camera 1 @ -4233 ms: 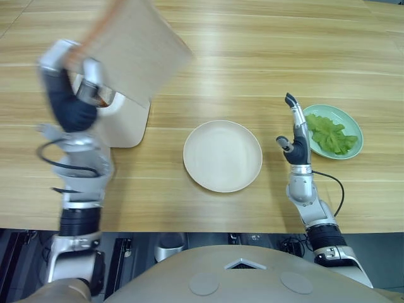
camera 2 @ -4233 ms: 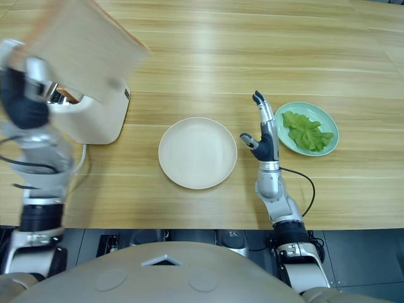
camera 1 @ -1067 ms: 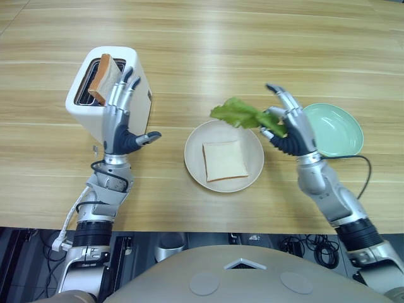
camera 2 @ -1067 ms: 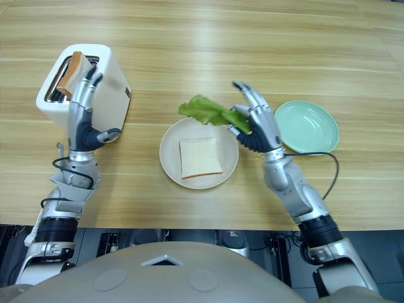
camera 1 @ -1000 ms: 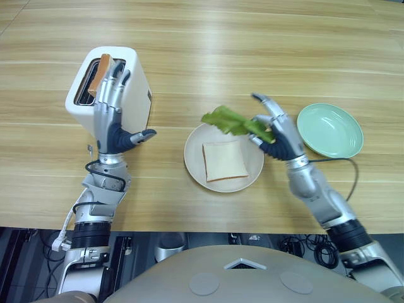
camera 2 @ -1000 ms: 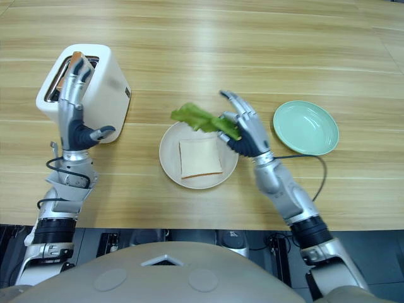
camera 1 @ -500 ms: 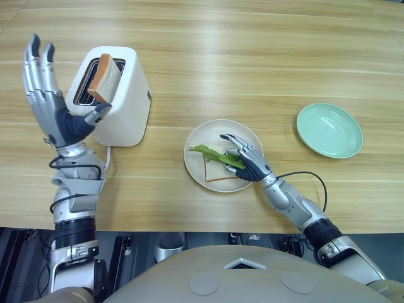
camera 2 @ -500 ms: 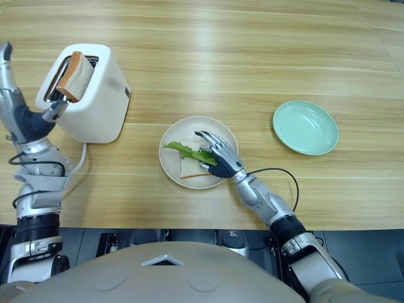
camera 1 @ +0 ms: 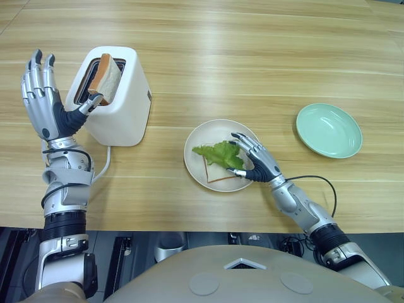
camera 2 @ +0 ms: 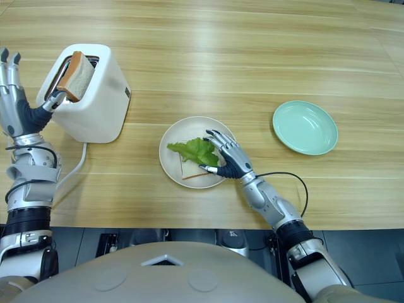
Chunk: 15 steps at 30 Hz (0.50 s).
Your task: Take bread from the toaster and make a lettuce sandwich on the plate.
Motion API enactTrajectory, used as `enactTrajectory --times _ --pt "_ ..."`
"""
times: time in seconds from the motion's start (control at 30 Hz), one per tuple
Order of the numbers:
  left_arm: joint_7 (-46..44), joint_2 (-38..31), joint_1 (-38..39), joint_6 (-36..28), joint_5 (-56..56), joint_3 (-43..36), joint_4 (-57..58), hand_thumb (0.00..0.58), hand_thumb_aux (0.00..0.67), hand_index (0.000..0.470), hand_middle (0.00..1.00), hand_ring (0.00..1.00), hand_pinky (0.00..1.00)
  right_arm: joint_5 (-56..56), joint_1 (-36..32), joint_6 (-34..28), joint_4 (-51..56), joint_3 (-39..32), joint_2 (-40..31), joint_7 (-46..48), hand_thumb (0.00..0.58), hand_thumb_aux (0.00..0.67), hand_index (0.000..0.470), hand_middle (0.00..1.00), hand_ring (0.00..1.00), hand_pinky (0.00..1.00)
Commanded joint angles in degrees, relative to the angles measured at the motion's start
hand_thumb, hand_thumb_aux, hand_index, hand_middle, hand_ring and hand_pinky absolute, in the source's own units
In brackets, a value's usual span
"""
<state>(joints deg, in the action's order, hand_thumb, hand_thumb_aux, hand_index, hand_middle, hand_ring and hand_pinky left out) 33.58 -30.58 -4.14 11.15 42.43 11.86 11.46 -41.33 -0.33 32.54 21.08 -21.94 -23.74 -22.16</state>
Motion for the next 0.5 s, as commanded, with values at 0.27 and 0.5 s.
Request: enactTrajectory --times 0.27,0.5 --pt "-4.7 -2.7 -2.9 -3.7 0.1 -6.2 5.3 0.0 0.0 0.0 0.0 0.0 0.0 -1.9 0.6 -2.3 -2.3 1.8 -1.5 -1.8 0.0 0.0 0.0 0.0 0.0 0.0" --pt "-5.9 -3.8 -6.3 -4.9 -0.2 -8.3 6.8 0.0 0.0 0.0 0.0 0.0 0.0 -1.7 1.8 -3.0 -6.4 4.7 -1.9 -4.7 0.0 0.0 0.0 0.0 0.0 0.0"
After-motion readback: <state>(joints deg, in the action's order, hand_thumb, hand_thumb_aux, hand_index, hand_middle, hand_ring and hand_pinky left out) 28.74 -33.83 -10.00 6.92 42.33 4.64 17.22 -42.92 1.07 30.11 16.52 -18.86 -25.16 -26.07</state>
